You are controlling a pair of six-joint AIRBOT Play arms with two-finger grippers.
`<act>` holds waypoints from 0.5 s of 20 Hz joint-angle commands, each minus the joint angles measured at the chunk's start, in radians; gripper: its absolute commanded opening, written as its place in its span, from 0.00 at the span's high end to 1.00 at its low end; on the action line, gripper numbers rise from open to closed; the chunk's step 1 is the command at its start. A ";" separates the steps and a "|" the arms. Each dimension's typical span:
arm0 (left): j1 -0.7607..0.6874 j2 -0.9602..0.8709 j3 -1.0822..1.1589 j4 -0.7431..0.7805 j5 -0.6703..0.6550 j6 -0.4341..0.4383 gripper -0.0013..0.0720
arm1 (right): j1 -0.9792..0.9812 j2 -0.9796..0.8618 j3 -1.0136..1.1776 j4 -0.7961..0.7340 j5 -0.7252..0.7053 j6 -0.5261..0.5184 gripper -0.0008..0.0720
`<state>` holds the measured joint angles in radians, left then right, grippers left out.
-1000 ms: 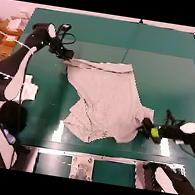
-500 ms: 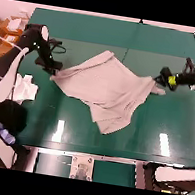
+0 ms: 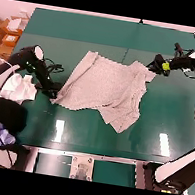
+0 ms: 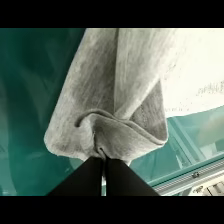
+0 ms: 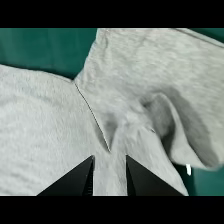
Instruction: Fold the shirts.
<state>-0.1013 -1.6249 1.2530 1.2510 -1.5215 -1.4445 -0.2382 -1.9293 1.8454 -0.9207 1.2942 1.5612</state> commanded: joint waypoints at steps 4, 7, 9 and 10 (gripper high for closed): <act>0.001 0.011 0.161 0.111 0.045 0.037 0.31 | -0.080 0.219 -0.229 -0.199 0.208 0.000 0.70; 0.002 0.011 0.238 0.151 0.092 0.094 0.31 | -0.080 0.482 -0.620 -0.235 0.126 0.002 0.65; 0.017 0.011 0.251 0.155 0.104 0.095 0.31 | -0.072 0.665 -0.896 -0.232 0.057 0.023 0.49; 0.036 0.011 0.251 0.155 0.103 0.094 0.31 | -0.068 0.742 -1.020 -0.230 0.037 0.037 0.50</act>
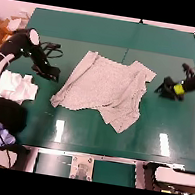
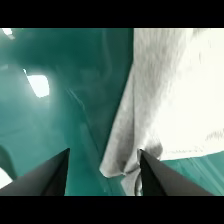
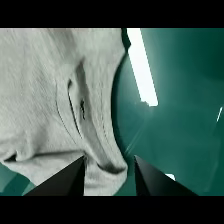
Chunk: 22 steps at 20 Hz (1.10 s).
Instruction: Fold the shirts.
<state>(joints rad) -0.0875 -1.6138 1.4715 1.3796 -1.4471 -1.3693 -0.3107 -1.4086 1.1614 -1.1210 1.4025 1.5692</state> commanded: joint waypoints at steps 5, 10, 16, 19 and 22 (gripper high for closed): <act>0.155 0.000 0.032 -0.090 -0.056 0.045 0.31 | 0.074 0.377 -0.771 0.236 -0.294 -0.024 0.50; 0.208 0.000 0.032 -0.154 -0.108 0.070 0.31 | 0.283 0.292 -0.828 0.393 -0.540 -0.049 0.50; 0.208 0.000 0.031 -0.158 -0.145 0.095 0.31 | 0.177 0.269 -0.684 0.250 -0.499 -0.104 0.98; 0.208 0.000 0.006 -0.214 -0.174 0.096 0.31 | -0.046 0.269 -0.509 0.167 -0.420 -0.115 0.98; 0.196 0.000 -0.116 -0.406 -0.177 0.167 0.31 | -0.085 0.268 -0.455 0.166 -0.363 -0.142 0.98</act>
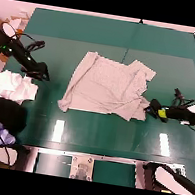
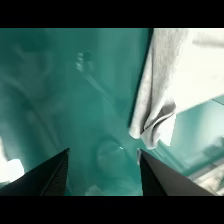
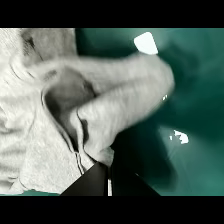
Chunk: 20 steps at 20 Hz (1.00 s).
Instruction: Fold the shirts.
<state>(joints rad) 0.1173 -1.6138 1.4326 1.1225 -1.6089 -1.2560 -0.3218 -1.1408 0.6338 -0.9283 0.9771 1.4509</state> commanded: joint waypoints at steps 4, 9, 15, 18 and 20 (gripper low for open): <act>-0.116 0.000 -0.210 -0.181 0.014 0.126 0.31 | -0.060 -0.039 0.072 -0.026 0.064 -0.039 0.98; -0.264 0.000 -0.231 -0.118 0.085 0.125 0.31 | -0.060 -0.066 0.072 -0.026 0.064 -0.043 0.98; -0.291 -0.001 -0.234 -0.008 0.092 0.078 0.31 | -0.060 -0.066 0.072 -0.026 0.064 -0.050 0.98; -0.291 -0.001 -0.300 -0.033 0.127 0.079 0.31 | -0.061 -0.066 0.072 -0.026 0.064 -0.050 0.98; -0.291 -0.001 -0.338 -0.058 0.164 0.087 0.65 | -0.061 -0.066 0.072 -0.026 0.064 -0.050 0.98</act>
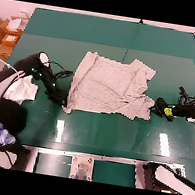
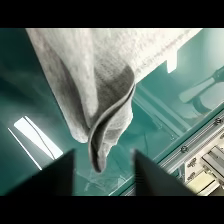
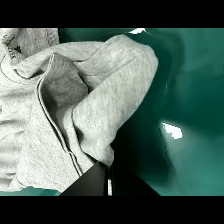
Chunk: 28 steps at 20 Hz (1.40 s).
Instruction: Fold the shirts.
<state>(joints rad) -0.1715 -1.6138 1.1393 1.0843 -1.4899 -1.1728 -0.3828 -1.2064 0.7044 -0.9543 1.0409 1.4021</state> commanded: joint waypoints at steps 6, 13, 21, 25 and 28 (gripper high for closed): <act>-0.002 0.011 -0.007 -0.089 0.015 0.053 0.95 | -0.002 0.000 0.023 0.002 0.024 -0.001 0.98; 0.143 0.362 0.606 -0.325 0.016 -0.045 0.95 | -0.119 0.150 0.652 0.407 0.397 -0.033 0.98; 0.283 0.825 0.953 -0.017 0.539 -0.245 0.95 | -0.464 0.343 1.295 0.482 0.256 0.016 0.98; 0.283 0.894 0.952 0.299 0.445 -0.369 0.95 | -0.466 0.391 1.324 0.411 0.189 0.016 0.98; 0.283 0.863 0.916 0.347 0.327 -0.372 0.95 | -0.465 0.391 1.280 0.421 0.247 0.037 0.98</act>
<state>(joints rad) 0.1089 -0.7578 2.0724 1.3064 -1.0859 -1.5017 -0.8383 -0.8284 1.9930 -0.5251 1.2713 1.4235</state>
